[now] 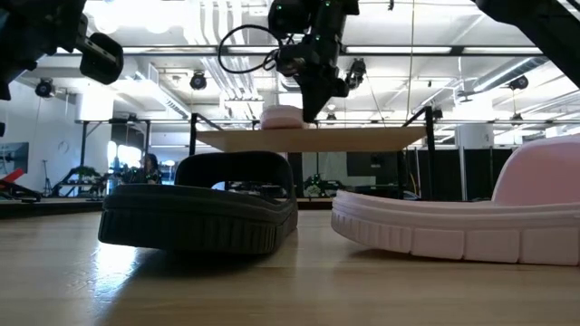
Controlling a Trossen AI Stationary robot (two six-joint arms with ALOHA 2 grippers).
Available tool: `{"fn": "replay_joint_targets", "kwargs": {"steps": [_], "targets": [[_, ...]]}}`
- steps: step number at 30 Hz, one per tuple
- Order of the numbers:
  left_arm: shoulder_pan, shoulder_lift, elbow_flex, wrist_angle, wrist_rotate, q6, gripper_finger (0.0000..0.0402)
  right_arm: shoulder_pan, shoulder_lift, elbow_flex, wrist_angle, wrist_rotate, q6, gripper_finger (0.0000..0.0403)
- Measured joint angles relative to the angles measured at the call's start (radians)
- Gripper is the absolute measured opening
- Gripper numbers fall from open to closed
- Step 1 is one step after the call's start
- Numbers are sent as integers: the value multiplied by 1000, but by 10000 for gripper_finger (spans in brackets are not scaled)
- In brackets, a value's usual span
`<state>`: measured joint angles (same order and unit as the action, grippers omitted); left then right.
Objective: Pick and place slides into the shelf
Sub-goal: Put the top pink slide on the shelf, then put the pink slide on the shelf
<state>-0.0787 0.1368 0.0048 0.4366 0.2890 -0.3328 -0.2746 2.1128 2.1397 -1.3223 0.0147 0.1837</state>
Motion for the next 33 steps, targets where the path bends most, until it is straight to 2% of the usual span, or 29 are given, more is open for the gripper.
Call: {"fn": "replay_joint_targets", "kwargs": {"steps": [10, 16, 19, 27, 33], "targets": [[0, 0, 0, 0, 0, 0, 0, 6, 0, 0, 37, 10, 0, 13], [0, 0, 0, 0, 0, 0, 0, 15, -19, 0, -147, 16, 66, 13], [0, 0, 0, 0, 0, 0, 0, 32, -42, -1, -250, 57, 155, 13], [0, -1, 0, 0, 0, 0, 0, 157, -177, -25, -249, 107, 450, 16], [0, 0, 0, 0, 0, 0, 0, 303, -250, -57, -248, 116, 720, 69]]}}
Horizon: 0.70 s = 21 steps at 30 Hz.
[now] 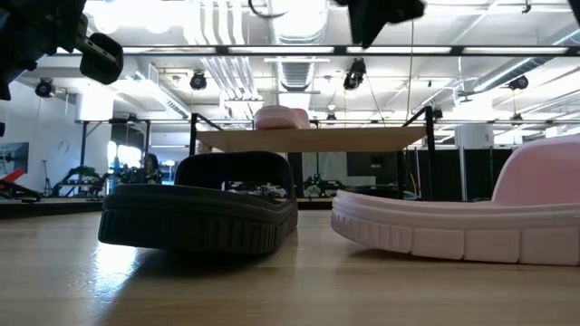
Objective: Pick and place slides into the shelf
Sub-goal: Put the pink slide on the shelf
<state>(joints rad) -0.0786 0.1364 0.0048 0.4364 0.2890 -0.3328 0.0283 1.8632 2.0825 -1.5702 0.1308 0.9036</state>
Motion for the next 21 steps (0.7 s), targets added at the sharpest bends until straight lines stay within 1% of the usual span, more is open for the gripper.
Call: {"fn": "replay_joint_targets", "kwargs": {"steps": [6, 10, 15, 21], "targets": [[0, 0, 0, 0, 0, 0, 0, 143, 3, -67, 1, -96, 250, 139], [0, 0, 0, 0, 0, 0, 0, 215, 27, -139, -1, -155, 406, 168], [0, 0, 0, 0, 0, 0, 0, 272, 74, -211, -2, -253, 537, 171], [0, 0, 0, 0, 0, 0, 0, 312, 158, -239, 0, -342, 603, 165]]}}
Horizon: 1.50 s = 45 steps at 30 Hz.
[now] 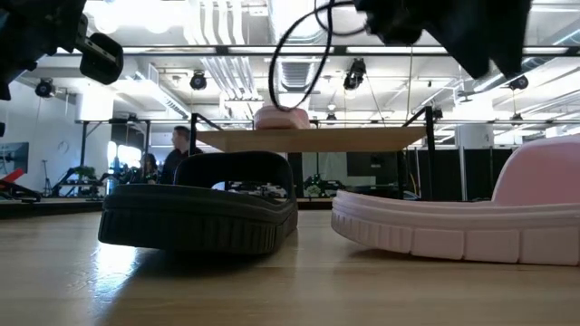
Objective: Pick and place slides into the shelf
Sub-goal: Put the pink slide on the shelf
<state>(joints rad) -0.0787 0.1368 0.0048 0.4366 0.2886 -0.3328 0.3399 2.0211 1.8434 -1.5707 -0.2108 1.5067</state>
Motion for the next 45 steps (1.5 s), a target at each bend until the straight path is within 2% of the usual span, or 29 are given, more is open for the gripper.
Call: {"fn": "replay_joint_targets", "kwargs": {"steps": [5, 15, 31, 37, 45], "targets": [[0, 0, 0, 0, 0, 0, 0, 25, 76, 23, 2, -38, 19, 171], [0, 0, 0, 0, 0, 0, 0, 45, 211, 115, -1, -25, 4, 181], [0, 0, 0, 0, 0, 0, 0, 79, 225, -8, -1, -25, 29, 151], [0, 0, 0, 0, 0, 0, 0, 83, 224, -26, -1, -15, 6, 116], [0, 0, 0, 0, 0, 0, 0, 89, 224, -28, -12, 73, 24, 17]]}}
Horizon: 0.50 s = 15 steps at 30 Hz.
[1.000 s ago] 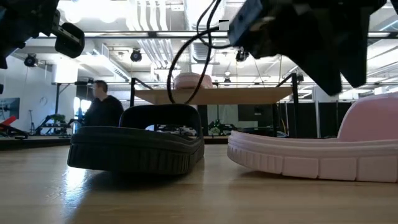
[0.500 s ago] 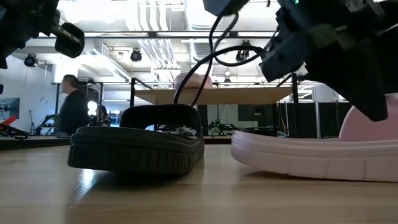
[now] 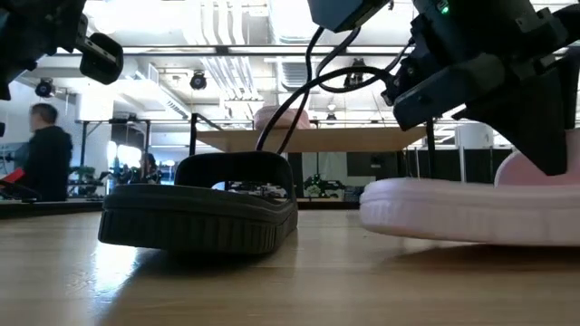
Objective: Pick and place slides into the shelf
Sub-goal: Put the pink slide on the shelf
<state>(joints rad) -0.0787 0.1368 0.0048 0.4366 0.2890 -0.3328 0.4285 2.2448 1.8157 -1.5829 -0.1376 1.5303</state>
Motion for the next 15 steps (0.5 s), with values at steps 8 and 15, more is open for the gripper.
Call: {"fn": "replay_joint_targets", "kwargs": {"steps": [8, 15], "targets": [[0, 0, 0, 0, 0, 0, 0, 20, -18, 38, 17, 228, 8, 13], [0, 0, 0, 1, 0, 0, 0, 61, -94, 188, 20, 687, -148, 13]]}}
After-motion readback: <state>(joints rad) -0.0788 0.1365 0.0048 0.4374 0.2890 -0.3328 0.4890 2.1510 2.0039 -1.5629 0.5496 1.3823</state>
